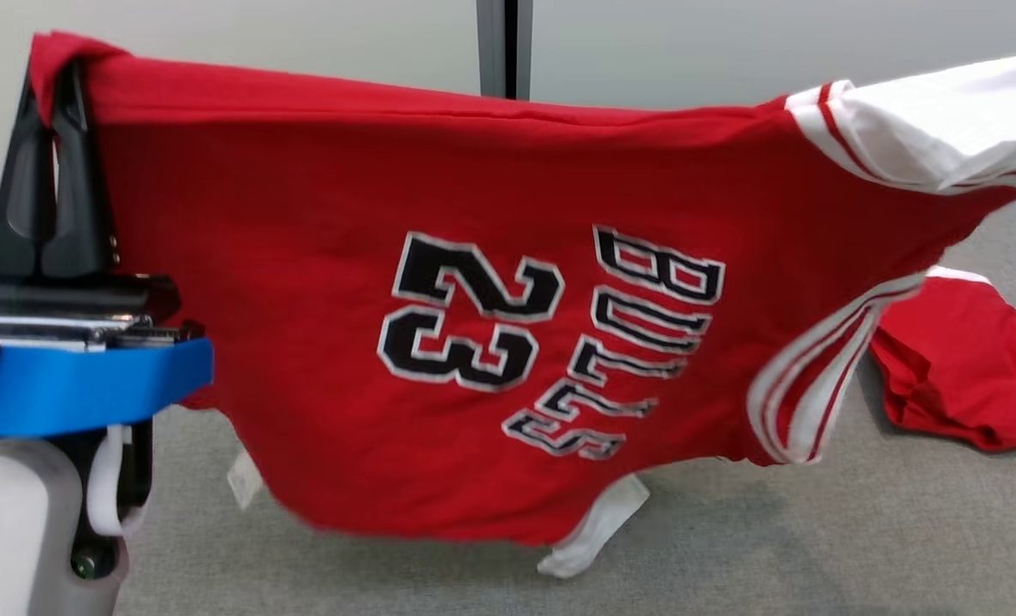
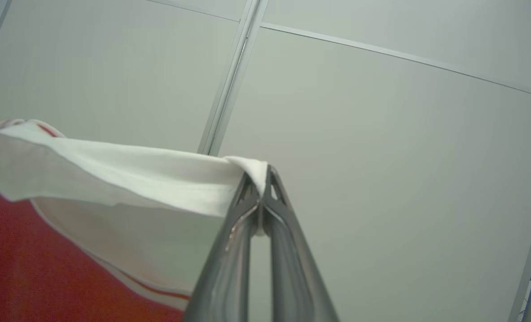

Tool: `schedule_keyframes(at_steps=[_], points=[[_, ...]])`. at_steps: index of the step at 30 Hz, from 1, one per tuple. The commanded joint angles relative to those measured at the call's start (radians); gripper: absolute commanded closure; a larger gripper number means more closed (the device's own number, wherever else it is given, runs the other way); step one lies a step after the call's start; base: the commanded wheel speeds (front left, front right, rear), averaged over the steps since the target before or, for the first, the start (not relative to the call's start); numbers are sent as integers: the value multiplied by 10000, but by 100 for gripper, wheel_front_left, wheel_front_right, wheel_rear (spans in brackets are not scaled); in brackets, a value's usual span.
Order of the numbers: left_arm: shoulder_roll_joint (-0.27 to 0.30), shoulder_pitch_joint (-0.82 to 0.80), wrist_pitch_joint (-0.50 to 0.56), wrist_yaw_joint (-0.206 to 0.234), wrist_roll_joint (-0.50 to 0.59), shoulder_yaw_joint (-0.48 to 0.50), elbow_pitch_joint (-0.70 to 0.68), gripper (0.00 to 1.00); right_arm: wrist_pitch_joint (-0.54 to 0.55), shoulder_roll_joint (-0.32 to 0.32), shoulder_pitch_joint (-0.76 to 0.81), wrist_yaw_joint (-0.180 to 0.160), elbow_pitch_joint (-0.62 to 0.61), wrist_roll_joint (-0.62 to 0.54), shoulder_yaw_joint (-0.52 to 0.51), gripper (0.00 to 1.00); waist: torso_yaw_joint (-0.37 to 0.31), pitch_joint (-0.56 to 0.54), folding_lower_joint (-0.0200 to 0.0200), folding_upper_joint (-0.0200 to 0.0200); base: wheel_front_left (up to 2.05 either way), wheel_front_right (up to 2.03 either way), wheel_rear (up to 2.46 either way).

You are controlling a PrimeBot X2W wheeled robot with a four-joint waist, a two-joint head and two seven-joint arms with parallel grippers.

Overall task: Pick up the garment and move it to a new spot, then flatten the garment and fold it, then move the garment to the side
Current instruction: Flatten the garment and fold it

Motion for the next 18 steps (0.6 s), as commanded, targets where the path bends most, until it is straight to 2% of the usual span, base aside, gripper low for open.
schedule_keyframes(at_steps=[1,4,7,11,18], points=[[45,-132,69,-26,-59,37,46,100,64,-72,-208,-3,73,100,-23,100,-10,29,2,1,0,0,0],[-52,-660,310,-325,-404,-106,535,100,192,-240,-635,-3,672,479,213,100,18,288,2,1,0,0,0],[-305,-1514,427,-744,-788,-318,1678,100,76,-331,-1392,-3,1667,797,650,100,72,683,2,1,0,0,0],[-801,-3105,134,-1269,-1127,-511,3888,100,-257,-294,-2915,-3,3373,1057,1359,100,114,1075,2,1,0,0,0],[-1392,-6174,-1151,-2044,-1389,-344,8060,100,-1170,396,-6501,-3,6534,1233,2432,100,-227,1359,2,1,0,0,0]])
